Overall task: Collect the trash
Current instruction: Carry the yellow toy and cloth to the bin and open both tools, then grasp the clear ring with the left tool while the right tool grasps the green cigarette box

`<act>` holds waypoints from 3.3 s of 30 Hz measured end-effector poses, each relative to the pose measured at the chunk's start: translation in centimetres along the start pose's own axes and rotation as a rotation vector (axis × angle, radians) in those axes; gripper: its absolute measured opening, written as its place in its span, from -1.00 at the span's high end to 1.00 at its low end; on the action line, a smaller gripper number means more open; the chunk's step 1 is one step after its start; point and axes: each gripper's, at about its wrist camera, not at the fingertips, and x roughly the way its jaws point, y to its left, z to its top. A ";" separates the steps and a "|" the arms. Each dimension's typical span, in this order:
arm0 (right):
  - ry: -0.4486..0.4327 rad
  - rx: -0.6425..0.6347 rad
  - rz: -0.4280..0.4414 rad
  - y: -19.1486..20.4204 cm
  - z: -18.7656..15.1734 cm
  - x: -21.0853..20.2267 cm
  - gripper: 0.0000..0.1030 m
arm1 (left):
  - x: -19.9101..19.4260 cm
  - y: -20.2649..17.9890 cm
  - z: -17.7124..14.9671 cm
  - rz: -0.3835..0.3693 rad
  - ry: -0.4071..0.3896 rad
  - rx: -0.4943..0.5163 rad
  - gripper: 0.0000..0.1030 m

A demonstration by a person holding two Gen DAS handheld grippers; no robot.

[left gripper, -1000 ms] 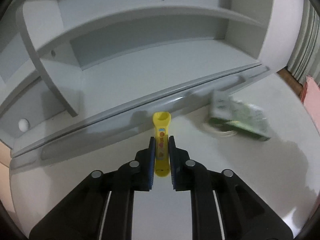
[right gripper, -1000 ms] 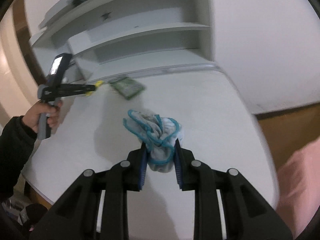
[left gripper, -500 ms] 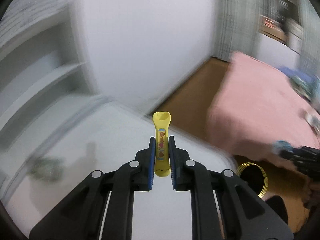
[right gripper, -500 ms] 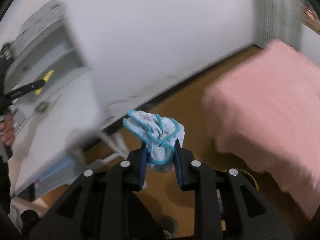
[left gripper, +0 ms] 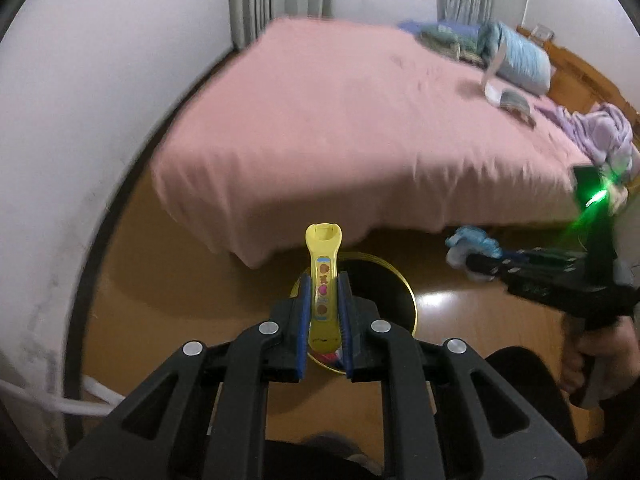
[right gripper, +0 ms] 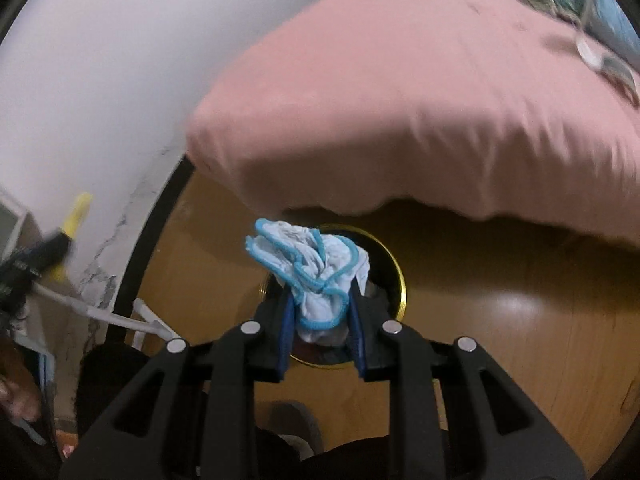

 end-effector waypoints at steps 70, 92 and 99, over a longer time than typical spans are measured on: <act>0.077 -0.931 0.687 51.4 -5.5 -8.3 -0.75 | -36.8 24.8 -18.5 0.658 -0.156 -0.446 -0.87; 0.303 -1.494 0.643 85.4 -17.2 1.5 -0.15 | -46.1 36.4 -37.0 0.748 -0.049 -0.835 -0.87; 0.222 -1.413 0.700 80.9 -13.8 -2.7 -0.14 | -42.1 43.1 -31.5 0.712 -0.075 -0.741 -0.87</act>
